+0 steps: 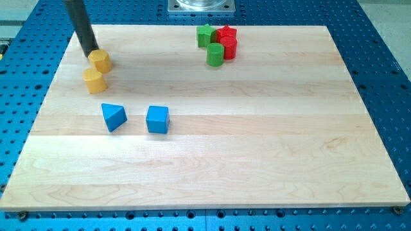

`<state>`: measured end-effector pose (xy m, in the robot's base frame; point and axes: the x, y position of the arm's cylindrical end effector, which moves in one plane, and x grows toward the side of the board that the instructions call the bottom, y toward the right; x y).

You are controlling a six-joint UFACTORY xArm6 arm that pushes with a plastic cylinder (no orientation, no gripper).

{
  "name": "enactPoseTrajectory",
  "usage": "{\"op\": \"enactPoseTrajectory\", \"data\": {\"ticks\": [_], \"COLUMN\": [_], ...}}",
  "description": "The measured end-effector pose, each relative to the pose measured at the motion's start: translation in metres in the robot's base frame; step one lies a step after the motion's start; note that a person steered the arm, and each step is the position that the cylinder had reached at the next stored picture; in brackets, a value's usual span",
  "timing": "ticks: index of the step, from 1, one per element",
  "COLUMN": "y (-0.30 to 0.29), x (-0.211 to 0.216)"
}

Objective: Move the hexagon to the top right of the cube

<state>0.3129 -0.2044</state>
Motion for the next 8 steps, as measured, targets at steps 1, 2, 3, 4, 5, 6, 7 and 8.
{"op": "enactPoseTrajectory", "data": {"ticks": [1, 2, 3, 4, 5, 6, 7, 8], "y": [0.092, 0.083, 0.006, -0.001, 0.079, 0.119, 0.064, 0.116], "x": [0.058, 0.006, -0.007, 0.042, 0.075, 0.075, 0.091, 0.121]}}
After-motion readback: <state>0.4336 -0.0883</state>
